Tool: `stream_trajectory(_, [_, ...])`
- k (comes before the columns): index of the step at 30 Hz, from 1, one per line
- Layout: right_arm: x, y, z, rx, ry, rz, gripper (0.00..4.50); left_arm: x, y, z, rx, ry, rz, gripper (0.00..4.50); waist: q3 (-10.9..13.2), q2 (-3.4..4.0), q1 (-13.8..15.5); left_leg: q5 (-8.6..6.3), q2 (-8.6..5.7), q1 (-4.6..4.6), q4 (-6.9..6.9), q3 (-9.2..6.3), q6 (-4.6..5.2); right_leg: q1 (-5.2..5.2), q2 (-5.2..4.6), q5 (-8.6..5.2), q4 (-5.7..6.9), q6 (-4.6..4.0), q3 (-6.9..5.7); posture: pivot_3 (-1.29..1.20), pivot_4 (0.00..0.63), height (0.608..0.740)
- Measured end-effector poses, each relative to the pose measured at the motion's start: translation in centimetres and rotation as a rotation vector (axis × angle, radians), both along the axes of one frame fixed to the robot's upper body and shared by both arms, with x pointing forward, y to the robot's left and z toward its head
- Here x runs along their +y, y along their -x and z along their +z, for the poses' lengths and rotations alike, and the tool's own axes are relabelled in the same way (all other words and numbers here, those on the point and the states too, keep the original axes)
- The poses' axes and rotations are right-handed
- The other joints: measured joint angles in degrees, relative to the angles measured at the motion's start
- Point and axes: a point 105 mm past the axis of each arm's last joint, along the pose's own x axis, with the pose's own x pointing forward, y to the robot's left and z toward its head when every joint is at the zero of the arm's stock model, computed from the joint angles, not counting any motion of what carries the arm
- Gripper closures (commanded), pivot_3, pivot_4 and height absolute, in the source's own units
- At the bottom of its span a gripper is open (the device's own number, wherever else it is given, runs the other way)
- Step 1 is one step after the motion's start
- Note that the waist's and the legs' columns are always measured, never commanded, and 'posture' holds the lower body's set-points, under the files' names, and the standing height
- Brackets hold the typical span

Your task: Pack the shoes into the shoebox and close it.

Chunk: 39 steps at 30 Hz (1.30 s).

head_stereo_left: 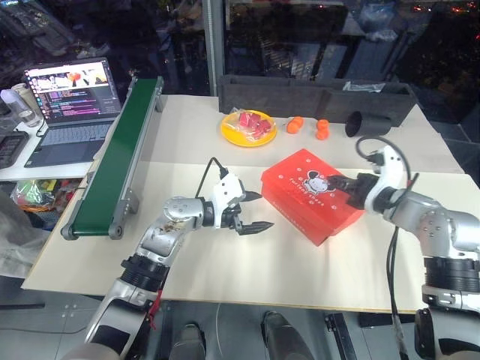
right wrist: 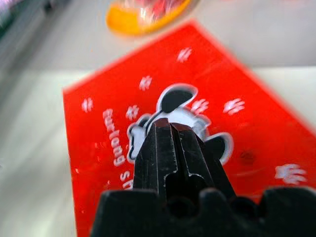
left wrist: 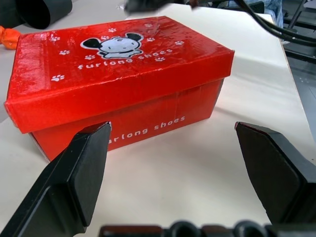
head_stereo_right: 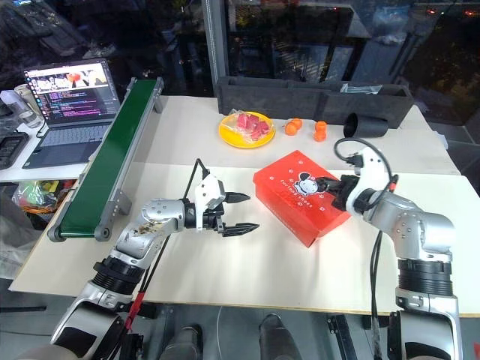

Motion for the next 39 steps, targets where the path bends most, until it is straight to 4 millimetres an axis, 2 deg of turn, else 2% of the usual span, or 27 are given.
stream_trajectory(2, [0.7,-0.4,0.0,0.007,0.051,0.021,4.49,0.0,0.0,0.0,0.0,0.0,0.003,0.19,0.0,0.0,0.39,0.0,0.0,0.0,0.0,0.0,0.0,0.01,0.0,0.0,-0.01,0.0,0.0,0.0,0.15,0.707])
stream_trajectory(6, [1.1,-0.8,-3.1,0.111,0.175,0.027,4.49,0.2,-0.1,0.0,-0.002,-0.001,0.013,0.19,-0.01,-0.01,1.1,0.0,-0.01,0.0,0.05,-0.01,0.0,0.04,-0.01,-0.01,-0.02,0.01,-0.01,0.0,0.15,0.707])
stream_trajectory(11, [0.8,-0.9,-3.9,0.123,0.305,0.04,4.49,0.4,-0.2,0.0,-0.006,0.001,0.03,0.19,-0.3,-0.47,1.66,0.0,0.0,0.18,0.16,-0.01,0.0,0.26,-0.01,0.0,0.0,0.01,-0.04,0.0,0.15,0.707])
stream_trajectory(16, [0.7,-0.9,-3.7,0.106,0.317,0.03,4.49,1.5,-0.9,0.0,-0.001,0.022,0.11,0.19,-0.47,-0.73,2.1,0.01,0.0,0.15,0.26,-0.01,-0.01,0.26,-0.01,0.01,0.03,0.0,-0.04,0.0,0.15,0.707])
stream_trajectory(21, [0.7,-1.4,-2.5,0.062,0.154,-0.054,4.49,3.1,-2.7,1.2,-0.014,0.107,0.288,0.19,-0.46,-0.71,2.0,0.01,0.0,0.06,0.28,-0.02,-0.01,0.15,-0.01,0.09,0.07,0.07,-0.03,0.0,0.15,0.707])
stream_trajectory(24, [-0.6,-1.9,-0.2,-0.046,-0.011,-0.159,4.49,4.4,-4.0,2.1,-0.003,0.208,0.45,0.19,-0.41,-0.63,2.1,0.02,0.0,0.01,0.23,-0.03,0.0,0.12,0.0,0.09,0.07,0.08,-0.03,0.0,0.15,0.707])
stream_trajectory(27, [-3.0,-1.8,2.9,-0.194,-0.096,-0.267,4.49,5.9,-4.9,3.0,-0.008,0.284,0.593,0.19,-0.4,-0.63,2.14,0.02,0.0,-0.02,0.17,-0.03,0.0,0.13,-0.01,0.08,-0.01,0.09,-0.03,0.0,0.15,0.707])
stream_trajectory(29, [-4.6,-1.4,4.2,-0.277,-0.094,-0.328,4.49,7.3,-5.4,3.0,-0.014,0.308,0.702,0.19,-0.41,-0.63,2.17,0.02,0.0,0.0,0.09,-0.03,0.01,0.13,-0.01,0.07,-0.02,0.08,-0.03,0.0,0.15,0.707])
stream_trajectory(31, [-6.0,-1.0,4.0,-0.312,-0.04,-0.385,4.49,8.7,-5.9,2.8,-0.013,0.336,0.819,0.19,-0.4,-0.63,2.23,0.02,-0.01,0.0,0.1,-0.03,0.0,0.13,-0.01,0.06,-0.02,0.08,-0.03,0.0,0.15,0.707])
stream_trajectory(34, [-7.7,-0.5,2.6,-0.315,0.083,-0.459,4.49,11.0,-6.3,2.2,0.002,0.37,0.962,0.19,-0.4,-0.63,2.11,0.03,-0.01,0.03,0.14,-0.03,-0.02,0.13,-0.02,0.07,-0.01,0.08,-0.03,0.0,0.15,0.707])
stream_trajectory(39, [-7.8,-0.4,1.7,-0.327,0.181,-0.475,4.49,11.6,-6.3,1.6,0.022,0.388,1.022,0.19,-0.4,-0.62,1.92,0.14,-0.02,0.09,0.15,-0.03,-0.06,0.15,-0.01,0.14,0.06,0.09,-0.03,0.0,0.15,0.707])
